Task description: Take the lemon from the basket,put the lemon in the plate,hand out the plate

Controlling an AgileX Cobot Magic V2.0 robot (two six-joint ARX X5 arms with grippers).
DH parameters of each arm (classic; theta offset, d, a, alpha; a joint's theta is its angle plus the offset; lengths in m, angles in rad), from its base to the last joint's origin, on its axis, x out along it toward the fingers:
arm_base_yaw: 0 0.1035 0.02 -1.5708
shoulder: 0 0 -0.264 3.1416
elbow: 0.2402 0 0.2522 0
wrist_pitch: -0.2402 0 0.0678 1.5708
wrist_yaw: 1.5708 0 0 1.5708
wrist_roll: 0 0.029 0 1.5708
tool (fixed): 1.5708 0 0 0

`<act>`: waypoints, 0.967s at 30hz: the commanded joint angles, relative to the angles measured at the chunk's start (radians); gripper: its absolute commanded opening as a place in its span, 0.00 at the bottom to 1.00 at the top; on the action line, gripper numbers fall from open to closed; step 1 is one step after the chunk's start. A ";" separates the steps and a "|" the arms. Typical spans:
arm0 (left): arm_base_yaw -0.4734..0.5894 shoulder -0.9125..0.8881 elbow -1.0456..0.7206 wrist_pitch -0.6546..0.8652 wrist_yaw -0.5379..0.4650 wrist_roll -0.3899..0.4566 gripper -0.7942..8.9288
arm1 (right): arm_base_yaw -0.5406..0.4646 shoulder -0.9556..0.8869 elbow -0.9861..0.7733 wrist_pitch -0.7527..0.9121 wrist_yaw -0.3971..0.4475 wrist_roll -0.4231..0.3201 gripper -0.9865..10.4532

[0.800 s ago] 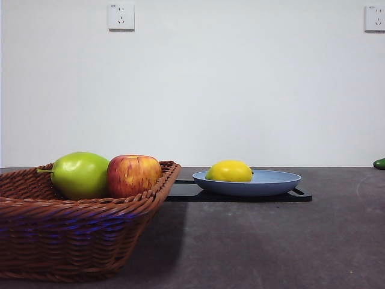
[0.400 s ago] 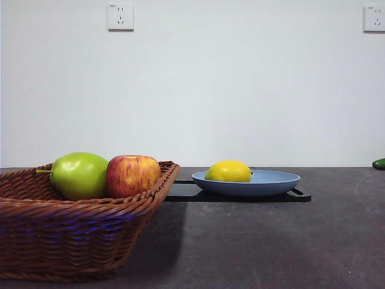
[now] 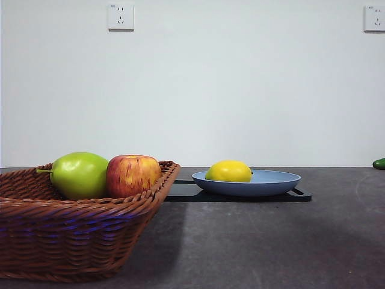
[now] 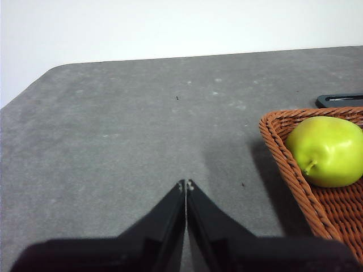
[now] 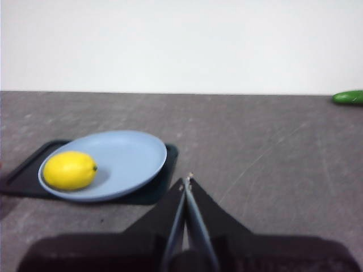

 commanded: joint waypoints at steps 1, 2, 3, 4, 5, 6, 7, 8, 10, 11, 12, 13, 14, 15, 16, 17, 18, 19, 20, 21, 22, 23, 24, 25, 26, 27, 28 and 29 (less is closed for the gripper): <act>0.003 -0.001 -0.011 0.011 -0.001 -0.003 0.09 | 0.001 -0.024 -0.034 0.020 0.000 0.012 0.09; 0.003 -0.001 -0.011 0.011 -0.001 -0.003 0.09 | 0.001 -0.034 -0.047 0.021 0.000 0.012 0.09; 0.003 -0.001 -0.011 0.011 -0.001 -0.003 0.09 | 0.001 -0.042 -0.057 0.021 0.001 0.012 0.09; 0.003 -0.001 -0.011 0.011 -0.001 -0.003 0.09 | 0.001 -0.048 -0.065 0.020 0.002 0.012 0.09; 0.003 -0.001 -0.011 0.011 -0.001 -0.003 0.09 | 0.001 -0.054 -0.073 0.020 0.003 0.012 0.09; 0.003 -0.001 -0.011 0.011 -0.001 -0.003 0.09 | 0.001 -0.059 -0.080 0.020 0.003 0.012 0.09; 0.003 -0.001 -0.011 0.011 -0.001 -0.003 0.09 | 0.001 -0.062 -0.085 0.020 0.003 0.012 0.09; 0.003 -0.001 -0.011 0.011 -0.001 -0.003 0.09 | 0.001 -0.066 -0.090 0.020 0.004 0.012 0.09; 0.003 -0.001 -0.011 0.011 -0.001 -0.003 0.09 | 0.001 -0.075 -0.098 0.020 0.004 0.009 0.09; 0.003 -0.001 -0.011 0.011 -0.001 -0.003 0.09 | 0.001 -0.080 -0.103 0.020 0.004 0.009 0.09; 0.003 -0.001 -0.011 0.011 -0.001 -0.003 0.09 | 0.001 -0.085 -0.109 0.020 0.004 0.009 0.09; 0.003 -0.001 -0.011 0.011 -0.001 -0.003 0.09 | 0.001 -0.089 -0.114 0.020 0.004 0.009 0.09; 0.003 -0.001 -0.011 0.011 -0.001 -0.003 0.09 | 0.001 -0.096 -0.121 0.019 0.004 0.010 0.09; 0.003 -0.001 -0.011 0.011 -0.001 -0.003 0.09 | 0.001 -0.098 -0.121 0.009 0.005 0.010 0.09; 0.003 -0.001 -0.011 0.011 -0.001 -0.003 0.09 | 0.001 -0.098 -0.122 0.004 0.006 0.010 0.09; 0.003 -0.001 -0.011 0.011 -0.001 -0.003 0.09 | 0.001 -0.098 -0.121 0.003 0.007 0.009 0.09; 0.003 -0.001 -0.011 0.011 -0.001 -0.003 0.09 | 0.001 -0.098 -0.122 0.003 0.007 0.009 0.09; 0.003 -0.001 -0.011 0.011 -0.001 -0.003 0.09 | 0.001 -0.098 -0.121 0.003 0.007 0.009 0.09; 0.003 -0.001 -0.011 0.011 -0.001 -0.003 0.09 | 0.001 -0.098 -0.121 0.003 0.007 0.009 0.09; 0.003 -0.001 -0.011 0.011 -0.001 -0.003 0.09 | 0.001 -0.098 -0.121 0.002 0.008 0.009 0.09; 0.003 -0.001 -0.011 0.011 -0.001 -0.003 0.09 | 0.001 -0.098 -0.121 0.000 0.008 0.009 0.09; 0.003 -0.001 -0.011 0.011 -0.001 -0.003 0.09 | 0.001 -0.098 -0.121 -0.005 0.009 0.009 0.09; 0.003 -0.001 -0.011 0.011 -0.001 -0.003 0.09 | 0.001 -0.098 -0.121 -0.015 0.009 0.009 0.09; 0.003 -0.001 -0.011 0.011 -0.001 -0.003 0.09 | 0.001 -0.098 -0.121 -0.024 0.009 0.009 0.09; 0.003 -0.001 -0.011 0.011 -0.001 -0.003 0.09 | 0.001 -0.098 -0.121 -0.037 0.009 0.009 0.09; 0.003 -0.001 -0.011 0.011 -0.001 -0.003 0.09 | 0.001 -0.098 -0.121 -0.051 0.009 0.010 0.09; 0.003 -0.001 -0.011 0.011 -0.001 -0.003 0.09 | 0.001 -0.098 -0.121 -0.064 0.009 0.010 0.09; 0.003 -0.001 -0.011 0.011 -0.001 -0.003 0.09 | 0.001 -0.098 -0.121 -0.074 0.009 0.010 0.09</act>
